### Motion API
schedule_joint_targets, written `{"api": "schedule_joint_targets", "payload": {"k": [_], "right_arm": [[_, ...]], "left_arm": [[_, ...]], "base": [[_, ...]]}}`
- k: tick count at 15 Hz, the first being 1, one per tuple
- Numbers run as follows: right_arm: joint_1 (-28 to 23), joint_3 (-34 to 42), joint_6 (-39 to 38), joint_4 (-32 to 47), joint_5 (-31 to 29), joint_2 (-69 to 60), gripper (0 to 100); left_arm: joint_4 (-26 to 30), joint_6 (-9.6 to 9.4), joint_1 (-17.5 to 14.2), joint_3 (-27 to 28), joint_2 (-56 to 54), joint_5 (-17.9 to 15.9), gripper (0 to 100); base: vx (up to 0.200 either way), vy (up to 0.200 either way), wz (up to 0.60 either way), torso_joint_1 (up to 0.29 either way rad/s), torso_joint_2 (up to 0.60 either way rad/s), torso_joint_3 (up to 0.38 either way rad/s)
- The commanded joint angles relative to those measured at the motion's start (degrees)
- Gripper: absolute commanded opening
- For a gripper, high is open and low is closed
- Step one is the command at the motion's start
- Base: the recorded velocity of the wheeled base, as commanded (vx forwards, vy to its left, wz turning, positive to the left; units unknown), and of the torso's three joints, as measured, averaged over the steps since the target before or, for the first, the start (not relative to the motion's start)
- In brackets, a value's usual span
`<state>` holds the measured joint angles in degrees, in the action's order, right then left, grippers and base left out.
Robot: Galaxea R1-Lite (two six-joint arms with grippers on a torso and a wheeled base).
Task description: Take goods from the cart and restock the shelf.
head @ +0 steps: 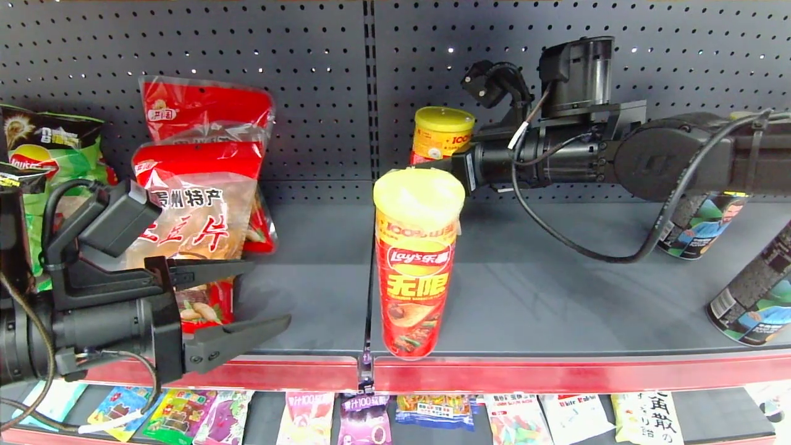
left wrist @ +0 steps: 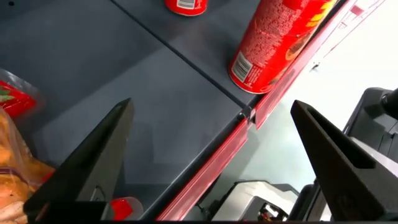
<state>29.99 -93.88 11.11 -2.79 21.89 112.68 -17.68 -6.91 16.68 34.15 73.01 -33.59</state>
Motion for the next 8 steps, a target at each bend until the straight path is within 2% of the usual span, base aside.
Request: {"api": "schedule_joint_targets", "payload": {"k": [1,8], "right_arm": [[0.1,0.2,0.0,0.1,0.0,-0.2,0],[1.6,2.4,-0.2,0.1,-0.1,-1.1,0]], "left_arm": [[0.0,0.06,0.0,-0.2,0.1,0.0,100],[0.0,-0.03,0.0,-0.2,0.5,0.0,100]], "base": [[0.000,0.000,0.00,0.000,0.00,0.000],[0.000,0.000,0.00,0.000,0.00,0.000]]}}
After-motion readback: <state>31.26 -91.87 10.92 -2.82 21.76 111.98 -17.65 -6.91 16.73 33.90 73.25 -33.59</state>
